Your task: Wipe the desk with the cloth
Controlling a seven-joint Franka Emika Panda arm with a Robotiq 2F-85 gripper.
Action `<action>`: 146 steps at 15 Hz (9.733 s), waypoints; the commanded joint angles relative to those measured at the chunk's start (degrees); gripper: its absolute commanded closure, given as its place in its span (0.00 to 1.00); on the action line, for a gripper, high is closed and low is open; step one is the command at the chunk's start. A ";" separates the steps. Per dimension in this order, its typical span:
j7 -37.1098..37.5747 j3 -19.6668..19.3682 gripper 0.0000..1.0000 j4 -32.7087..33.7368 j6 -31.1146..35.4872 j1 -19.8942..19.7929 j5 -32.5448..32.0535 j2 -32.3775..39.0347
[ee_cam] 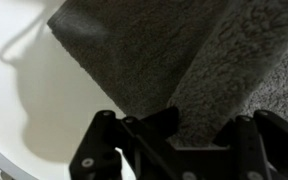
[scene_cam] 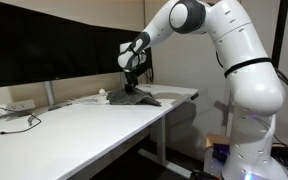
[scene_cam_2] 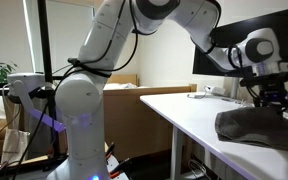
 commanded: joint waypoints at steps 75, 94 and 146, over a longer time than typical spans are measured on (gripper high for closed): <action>-13.43 0.52 0.93 60.91 -25.08 -38.28 9.17 37.31; -13.90 3.45 0.93 57.51 -26.53 -28.51 7.18 36.82; -19.55 15.01 0.93 -30.16 1.65 8.89 11.31 -22.44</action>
